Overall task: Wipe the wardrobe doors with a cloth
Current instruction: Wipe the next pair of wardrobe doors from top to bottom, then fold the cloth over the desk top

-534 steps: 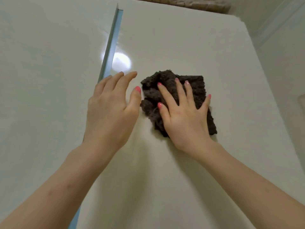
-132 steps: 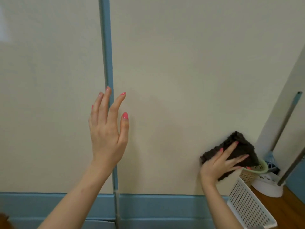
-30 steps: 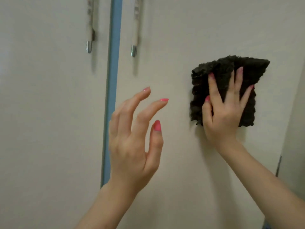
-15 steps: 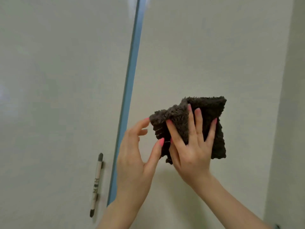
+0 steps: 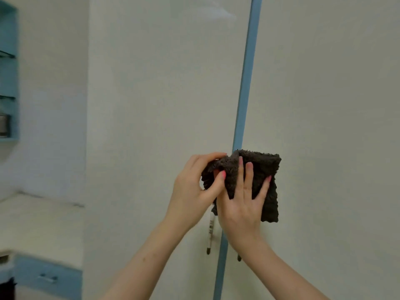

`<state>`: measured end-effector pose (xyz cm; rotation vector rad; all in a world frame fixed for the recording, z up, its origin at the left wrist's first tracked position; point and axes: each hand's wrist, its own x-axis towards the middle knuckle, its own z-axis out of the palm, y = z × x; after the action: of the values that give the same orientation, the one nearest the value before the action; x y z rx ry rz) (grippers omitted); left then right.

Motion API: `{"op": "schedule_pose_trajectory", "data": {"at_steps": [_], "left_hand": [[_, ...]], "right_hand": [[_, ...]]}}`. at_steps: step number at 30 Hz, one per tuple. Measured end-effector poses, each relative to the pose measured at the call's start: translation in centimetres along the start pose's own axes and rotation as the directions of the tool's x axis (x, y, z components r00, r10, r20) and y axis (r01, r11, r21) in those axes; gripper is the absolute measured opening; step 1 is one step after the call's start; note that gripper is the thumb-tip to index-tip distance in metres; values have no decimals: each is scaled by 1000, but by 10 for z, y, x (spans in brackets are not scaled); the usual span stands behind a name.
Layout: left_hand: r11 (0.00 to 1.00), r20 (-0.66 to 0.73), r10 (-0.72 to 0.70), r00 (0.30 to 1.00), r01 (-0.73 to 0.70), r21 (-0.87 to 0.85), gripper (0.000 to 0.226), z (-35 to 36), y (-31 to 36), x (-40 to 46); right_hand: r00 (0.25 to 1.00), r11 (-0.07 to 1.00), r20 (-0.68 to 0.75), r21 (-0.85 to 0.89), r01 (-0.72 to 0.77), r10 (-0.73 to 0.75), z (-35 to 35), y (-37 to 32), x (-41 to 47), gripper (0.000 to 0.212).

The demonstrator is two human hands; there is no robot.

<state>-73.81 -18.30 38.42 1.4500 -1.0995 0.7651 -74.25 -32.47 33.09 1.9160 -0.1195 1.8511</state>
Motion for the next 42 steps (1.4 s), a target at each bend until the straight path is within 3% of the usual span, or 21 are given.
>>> {"op": "schedule_pose_trajectory", "data": {"at_steps": [5,9,12,16,18,20,23,27,31,34,37,42], "left_hand": [[997,37,20,999,-22,70,18,-75,-42,-2],[987,92,9,996,-24,157,15,-152,-101,6],[976,127,-9,992,-19,219,15,-200,-137,12],[962,206,-28,978,-30,271,15,-249,-184,15],[963,190,-31,981,-22,270,14,-264,-206,15],[964,189,-50,981,-3,267,14,-277,-232,15],[960,184,-85,979,32,277,15,-291,-280,13],[951,63,-203,977,182,250,18,-308,-348,-5],[925,-34,-308,951,307,224,24,-320,-415,-28],[909,-42,-325,945,324,261,19,-324,-460,-38],[887,-30,-375,927,368,280,19,-323,-508,-51],[871,141,-458,878,411,269,19,-317,-598,-75]], "right_hand": [[992,996,83,13,-93,92,3,-88,9,52],[985,977,115,154,-149,132,2,-175,9,52],[963,928,91,256,-270,255,7,-218,8,52],[821,730,274,375,-571,501,26,-264,9,61],[735,604,397,418,-678,550,39,-280,10,53],[691,550,446,420,-722,568,55,-297,11,36],[753,619,421,430,-657,506,83,-316,16,18],[908,785,320,474,-400,269,119,-352,19,10],[962,841,260,498,-211,88,157,-402,16,12],[951,862,306,470,-188,41,187,-438,5,29],[916,878,401,430,-211,24,219,-466,-17,15],[718,813,660,282,-509,220,268,-504,-56,13]]}}
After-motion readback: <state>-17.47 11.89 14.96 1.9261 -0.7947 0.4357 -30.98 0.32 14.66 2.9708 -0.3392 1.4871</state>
